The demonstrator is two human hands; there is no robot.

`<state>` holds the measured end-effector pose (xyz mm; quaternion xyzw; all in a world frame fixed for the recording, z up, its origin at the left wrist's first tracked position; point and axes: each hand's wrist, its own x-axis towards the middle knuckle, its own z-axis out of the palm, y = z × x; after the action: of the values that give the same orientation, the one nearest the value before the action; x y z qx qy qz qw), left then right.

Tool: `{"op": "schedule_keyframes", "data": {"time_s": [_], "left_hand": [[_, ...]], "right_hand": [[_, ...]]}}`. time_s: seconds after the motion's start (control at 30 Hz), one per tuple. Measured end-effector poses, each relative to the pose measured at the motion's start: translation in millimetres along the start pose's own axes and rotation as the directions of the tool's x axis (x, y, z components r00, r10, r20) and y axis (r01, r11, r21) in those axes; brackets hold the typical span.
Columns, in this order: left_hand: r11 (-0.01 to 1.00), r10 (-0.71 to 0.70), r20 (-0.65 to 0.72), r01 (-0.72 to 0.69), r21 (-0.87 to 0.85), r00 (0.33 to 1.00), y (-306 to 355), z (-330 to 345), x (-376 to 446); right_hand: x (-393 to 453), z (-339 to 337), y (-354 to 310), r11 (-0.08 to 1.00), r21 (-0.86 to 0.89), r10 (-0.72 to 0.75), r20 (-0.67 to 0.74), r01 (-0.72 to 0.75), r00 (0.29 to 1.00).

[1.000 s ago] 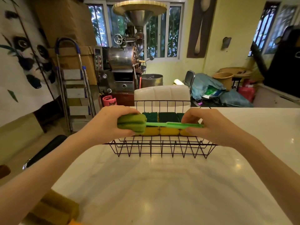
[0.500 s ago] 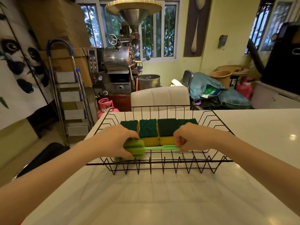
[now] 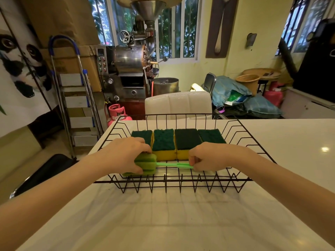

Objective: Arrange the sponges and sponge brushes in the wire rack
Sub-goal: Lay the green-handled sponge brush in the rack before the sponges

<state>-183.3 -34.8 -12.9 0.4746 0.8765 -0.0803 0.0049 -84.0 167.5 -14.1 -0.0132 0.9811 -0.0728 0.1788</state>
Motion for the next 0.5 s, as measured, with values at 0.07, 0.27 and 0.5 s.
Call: {"op": "schedule_keyframes", "data": {"time_s": [0.07,0.27,0.5], "left_hand": [[1.0,0.005,-0.002,-0.005,0.019,1.0,1,0,0],[1.0,0.008,-0.017,-0.008,-0.022,1.0,2,1,-7],[0.945,-0.065,-0.217,-0.01,-0.326,0.974,5,-18,-35]], "right_hand": [[-1,-1,-1,1.0,0.002,-0.003,0.002,0.003,1.0],[-5,2,0,0.999,0.023,-0.024,-0.029,0.025,0.999],[-27,-7,-8,0.958,0.225,-0.091,-0.359,0.181,0.929]]}}
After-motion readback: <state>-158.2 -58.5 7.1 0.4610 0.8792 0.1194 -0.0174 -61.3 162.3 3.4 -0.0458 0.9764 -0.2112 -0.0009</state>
